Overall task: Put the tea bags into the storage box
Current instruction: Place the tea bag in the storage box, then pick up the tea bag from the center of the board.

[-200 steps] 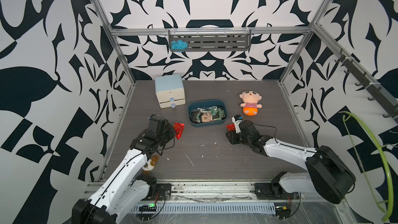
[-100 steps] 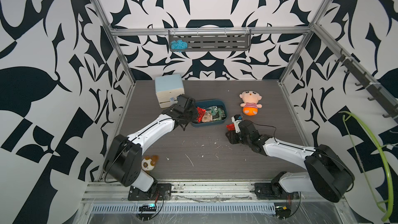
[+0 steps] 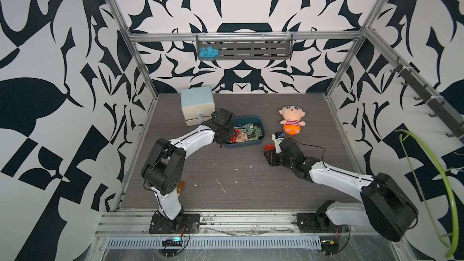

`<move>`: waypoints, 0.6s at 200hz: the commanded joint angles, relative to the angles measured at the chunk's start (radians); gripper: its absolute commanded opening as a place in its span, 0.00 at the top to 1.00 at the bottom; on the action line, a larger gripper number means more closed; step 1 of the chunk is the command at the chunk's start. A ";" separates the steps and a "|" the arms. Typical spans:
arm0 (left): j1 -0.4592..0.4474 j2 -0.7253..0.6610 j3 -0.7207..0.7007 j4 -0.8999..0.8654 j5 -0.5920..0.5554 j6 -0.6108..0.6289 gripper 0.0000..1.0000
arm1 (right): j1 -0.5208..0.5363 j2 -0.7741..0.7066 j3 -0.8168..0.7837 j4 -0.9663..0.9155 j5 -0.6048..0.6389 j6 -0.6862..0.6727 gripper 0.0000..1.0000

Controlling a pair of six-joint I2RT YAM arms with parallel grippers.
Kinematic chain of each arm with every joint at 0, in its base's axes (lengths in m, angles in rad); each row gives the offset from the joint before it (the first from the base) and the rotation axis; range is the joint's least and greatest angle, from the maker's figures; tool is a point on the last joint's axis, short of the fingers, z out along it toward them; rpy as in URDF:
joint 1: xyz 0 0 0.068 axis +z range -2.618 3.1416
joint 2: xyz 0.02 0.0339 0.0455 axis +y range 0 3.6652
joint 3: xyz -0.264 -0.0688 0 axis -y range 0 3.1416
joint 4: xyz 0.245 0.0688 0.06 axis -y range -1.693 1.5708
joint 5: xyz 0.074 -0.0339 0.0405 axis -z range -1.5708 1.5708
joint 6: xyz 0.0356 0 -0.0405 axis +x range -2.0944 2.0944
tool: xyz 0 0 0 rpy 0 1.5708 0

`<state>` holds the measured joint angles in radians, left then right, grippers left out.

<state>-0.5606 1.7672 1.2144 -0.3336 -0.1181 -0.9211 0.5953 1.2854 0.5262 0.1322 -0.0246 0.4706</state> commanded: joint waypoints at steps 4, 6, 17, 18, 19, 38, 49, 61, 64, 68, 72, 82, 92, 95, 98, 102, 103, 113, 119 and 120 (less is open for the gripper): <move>-0.002 -0.076 -0.028 -0.057 -0.044 0.012 0.57 | -0.002 -0.028 0.012 0.012 0.025 -0.006 0.61; -0.002 -0.083 -0.030 -0.060 -0.047 0.012 0.55 | -0.003 -0.030 0.012 0.011 0.026 -0.007 0.61; -0.002 -0.127 -0.042 -0.078 -0.062 0.016 0.47 | -0.003 -0.042 0.012 0.003 0.036 -0.014 0.61; -0.002 -0.132 -0.044 -0.080 -0.063 0.017 0.47 | -0.002 -0.043 0.012 0.002 0.038 -0.016 0.61; -0.002 -0.136 -0.045 -0.082 -0.063 0.017 0.46 | -0.003 -0.045 0.012 0.000 0.040 -0.018 0.61; -0.002 -0.224 -0.096 -0.096 -0.080 0.015 0.39 | -0.003 -0.084 0.011 -0.039 0.108 -0.042 0.61; -0.002 -0.281 -0.138 -0.096 -0.085 0.010 0.38 | -0.003 -0.109 0.004 -0.055 0.152 -0.044 0.61; -0.002 -0.335 -0.198 -0.085 -0.080 -0.004 0.37 | -0.006 -0.136 -0.008 -0.065 0.193 -0.046 0.61; -0.002 -0.349 -0.212 -0.081 -0.079 -0.009 0.37 | -0.008 -0.141 -0.010 -0.067 0.200 -0.045 0.61; -0.002 -0.367 -0.236 -0.076 -0.075 -0.015 0.37 | -0.009 -0.145 -0.016 -0.067 0.200 -0.043 0.60; -0.001 -0.385 -0.257 -0.069 -0.073 -0.019 0.37 | -0.013 -0.149 -0.019 -0.066 0.237 -0.038 0.60; -0.002 -0.428 -0.310 -0.050 -0.072 -0.029 0.37 | -0.027 -0.152 -0.024 -0.073 0.247 -0.025 0.59; -0.002 -0.479 -0.358 -0.037 -0.073 -0.037 0.37 | -0.050 -0.146 -0.025 -0.078 0.232 -0.014 0.59; -0.002 -0.484 -0.372 -0.036 -0.076 -0.041 0.38 | -0.058 -0.142 -0.025 -0.080 0.224 -0.010 0.59; -0.004 -0.519 -0.386 -0.035 -0.078 -0.045 0.38 | -0.066 -0.138 -0.023 -0.081 0.221 -0.007 0.59; -0.003 -0.537 -0.403 -0.035 -0.084 -0.052 0.38 | -0.077 -0.131 -0.023 -0.082 0.183 -0.002 0.59; -0.003 -0.543 -0.407 -0.035 -0.085 -0.053 0.38 | -0.081 -0.131 -0.023 -0.082 0.177 -0.001 0.59; -0.004 -0.588 -0.446 -0.036 -0.096 -0.071 0.38 | -0.105 -0.108 -0.020 -0.076 0.130 0.010 0.58; -0.004 -0.610 -0.467 -0.039 -0.101 -0.077 0.38 | -0.119 -0.094 -0.016 -0.075 0.098 0.018 0.57; -0.004 -0.614 -0.470 -0.040 -0.102 -0.077 0.38 | -0.121 -0.092 -0.015 -0.074 0.091 0.020 0.57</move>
<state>-0.5617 1.2419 0.8158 -0.3725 -0.1894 -0.9596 0.5201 1.1610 0.5095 0.0616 0.1375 0.4564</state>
